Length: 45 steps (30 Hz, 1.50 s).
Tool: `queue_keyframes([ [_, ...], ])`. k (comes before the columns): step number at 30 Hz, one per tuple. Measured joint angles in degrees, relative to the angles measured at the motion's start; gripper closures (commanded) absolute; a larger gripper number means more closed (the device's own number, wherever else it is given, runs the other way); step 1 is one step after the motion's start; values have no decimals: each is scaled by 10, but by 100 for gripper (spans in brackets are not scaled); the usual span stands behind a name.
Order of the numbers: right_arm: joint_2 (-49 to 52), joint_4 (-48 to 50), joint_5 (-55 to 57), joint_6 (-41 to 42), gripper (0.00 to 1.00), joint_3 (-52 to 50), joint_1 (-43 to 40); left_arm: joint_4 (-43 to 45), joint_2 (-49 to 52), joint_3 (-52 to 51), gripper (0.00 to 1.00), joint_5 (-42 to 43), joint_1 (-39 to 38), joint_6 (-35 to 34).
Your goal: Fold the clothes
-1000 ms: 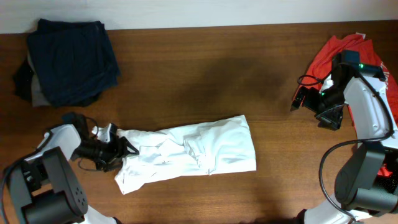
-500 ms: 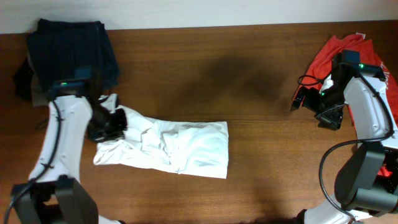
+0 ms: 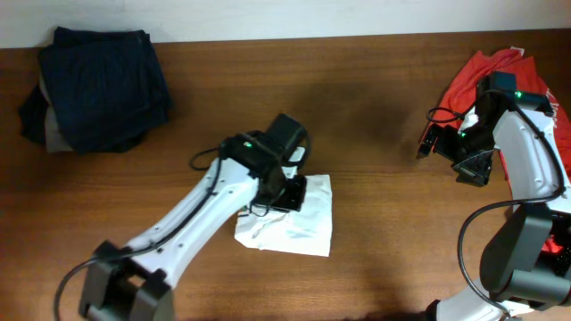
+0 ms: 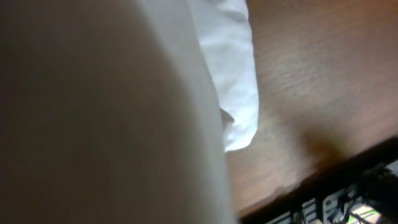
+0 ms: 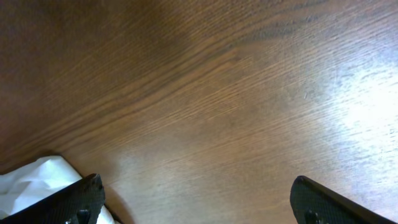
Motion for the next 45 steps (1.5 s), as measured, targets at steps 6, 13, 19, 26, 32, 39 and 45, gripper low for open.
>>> queue_keyframes([
  [6,0,0,0,0,1,0,0,104,86,4,42,25,-73,-36],
  [13,0,0,0,-2,1,0,0,-36,65,86,47,5,-2,-9],
  [19,0,0,0,-4,1,0,0,183,158,7,46,45,-74,-8],
  [26,0,0,0,-4,1,0,0,124,205,62,22,86,-101,-6],
  [32,0,0,0,-4,1,0,0,-59,35,168,1,35,33,51],
  [39,0,0,0,-4,1,0,0,25,92,-69,1,191,258,226],
  [45,0,0,0,-5,1,0,0,176,158,-146,99,355,217,219],
])
